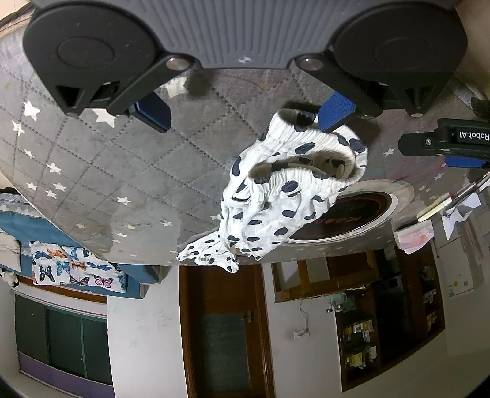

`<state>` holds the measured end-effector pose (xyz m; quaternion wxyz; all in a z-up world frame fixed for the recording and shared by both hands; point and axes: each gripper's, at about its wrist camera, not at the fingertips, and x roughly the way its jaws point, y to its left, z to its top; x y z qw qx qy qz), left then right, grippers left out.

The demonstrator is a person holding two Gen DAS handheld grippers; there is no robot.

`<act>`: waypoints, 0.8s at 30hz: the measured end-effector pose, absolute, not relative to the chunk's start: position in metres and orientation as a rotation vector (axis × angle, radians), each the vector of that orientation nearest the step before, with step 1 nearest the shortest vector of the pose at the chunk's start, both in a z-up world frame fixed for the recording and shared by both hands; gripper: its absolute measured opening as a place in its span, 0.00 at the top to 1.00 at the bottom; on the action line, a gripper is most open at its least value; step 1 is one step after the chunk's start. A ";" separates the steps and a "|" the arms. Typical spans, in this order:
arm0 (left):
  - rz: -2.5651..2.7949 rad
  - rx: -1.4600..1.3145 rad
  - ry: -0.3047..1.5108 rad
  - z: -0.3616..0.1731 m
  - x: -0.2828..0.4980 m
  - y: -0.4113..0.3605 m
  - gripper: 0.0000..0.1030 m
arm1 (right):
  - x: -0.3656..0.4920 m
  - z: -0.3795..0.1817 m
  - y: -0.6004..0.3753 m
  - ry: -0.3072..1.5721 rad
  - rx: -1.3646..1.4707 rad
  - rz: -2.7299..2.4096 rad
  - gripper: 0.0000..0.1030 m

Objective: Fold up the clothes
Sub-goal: 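Move both grippers toward the polka-dot pants lying on the table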

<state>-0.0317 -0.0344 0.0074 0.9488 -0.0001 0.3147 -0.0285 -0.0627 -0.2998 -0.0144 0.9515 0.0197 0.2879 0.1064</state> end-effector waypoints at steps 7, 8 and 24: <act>-0.065 0.002 0.646 0.005 -0.032 -0.036 0.00 | -0.062 -0.015 -0.298 0.595 0.039 0.219 0.00; -0.067 0.004 0.646 0.005 -0.032 -0.036 0.00 | -0.062 -0.015 -0.298 0.596 0.038 0.220 0.00; -0.082 0.012 0.648 0.006 -0.029 -0.040 0.00 | -0.057 -0.014 -0.294 0.598 0.035 0.231 0.00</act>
